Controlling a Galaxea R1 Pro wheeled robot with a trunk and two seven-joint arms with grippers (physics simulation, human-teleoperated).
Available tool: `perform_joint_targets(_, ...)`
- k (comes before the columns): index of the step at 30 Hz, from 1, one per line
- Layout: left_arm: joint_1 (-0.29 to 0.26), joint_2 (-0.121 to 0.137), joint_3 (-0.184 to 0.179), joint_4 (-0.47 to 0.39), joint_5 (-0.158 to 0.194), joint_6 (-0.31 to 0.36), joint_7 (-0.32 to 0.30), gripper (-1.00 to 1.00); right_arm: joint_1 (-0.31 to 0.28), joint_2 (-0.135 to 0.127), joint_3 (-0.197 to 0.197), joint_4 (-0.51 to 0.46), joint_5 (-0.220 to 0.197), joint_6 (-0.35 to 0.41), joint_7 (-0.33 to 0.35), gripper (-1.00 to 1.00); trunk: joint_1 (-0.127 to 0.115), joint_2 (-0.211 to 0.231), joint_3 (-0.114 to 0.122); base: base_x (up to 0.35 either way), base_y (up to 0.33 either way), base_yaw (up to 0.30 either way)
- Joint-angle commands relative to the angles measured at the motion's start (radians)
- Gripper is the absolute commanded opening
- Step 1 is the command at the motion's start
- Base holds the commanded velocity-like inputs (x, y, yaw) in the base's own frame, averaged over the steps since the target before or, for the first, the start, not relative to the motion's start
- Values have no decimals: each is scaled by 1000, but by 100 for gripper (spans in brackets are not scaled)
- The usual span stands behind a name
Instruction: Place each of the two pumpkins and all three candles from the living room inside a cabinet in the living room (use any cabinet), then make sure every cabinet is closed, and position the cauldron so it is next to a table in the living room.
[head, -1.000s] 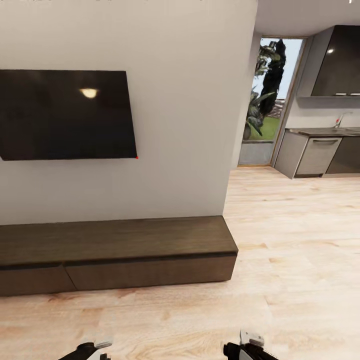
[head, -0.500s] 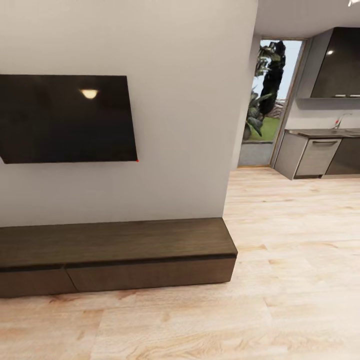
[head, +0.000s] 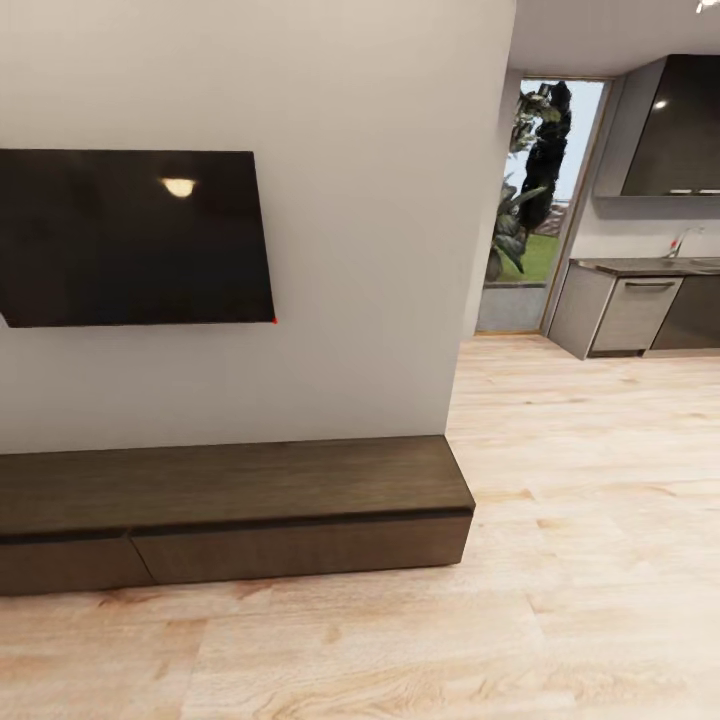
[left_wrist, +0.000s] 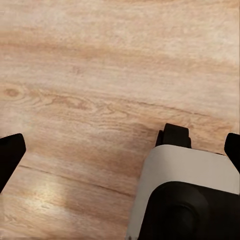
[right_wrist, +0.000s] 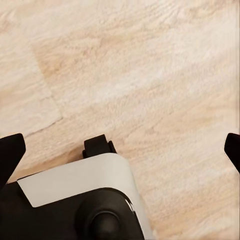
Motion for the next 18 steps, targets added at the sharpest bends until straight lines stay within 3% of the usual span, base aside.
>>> perform_joint_targets(1,4,0,-9,-4,7,7,7,100,-1,-1,8,0,-9,-3,0,100,0,-1,-1,0,0,0)
perform_joint_targets(5,10,-5,-9,-4,10,7,7,100,-1,13,8,0,-13,-1,3,100,0,-1,-1,0,0,0)
perform_joint_targets(9,11,-4,-8,-4,11,7,7,100,-1,44,8,-7,-13,-2,5,100,0,-1,-1,0,0,0)
perform_joint_targets(18,12,-4,-8,-4,12,7,7,100,-1,45,4,-1,-7,-2,6,100,0,-1,-1,0,0,0)
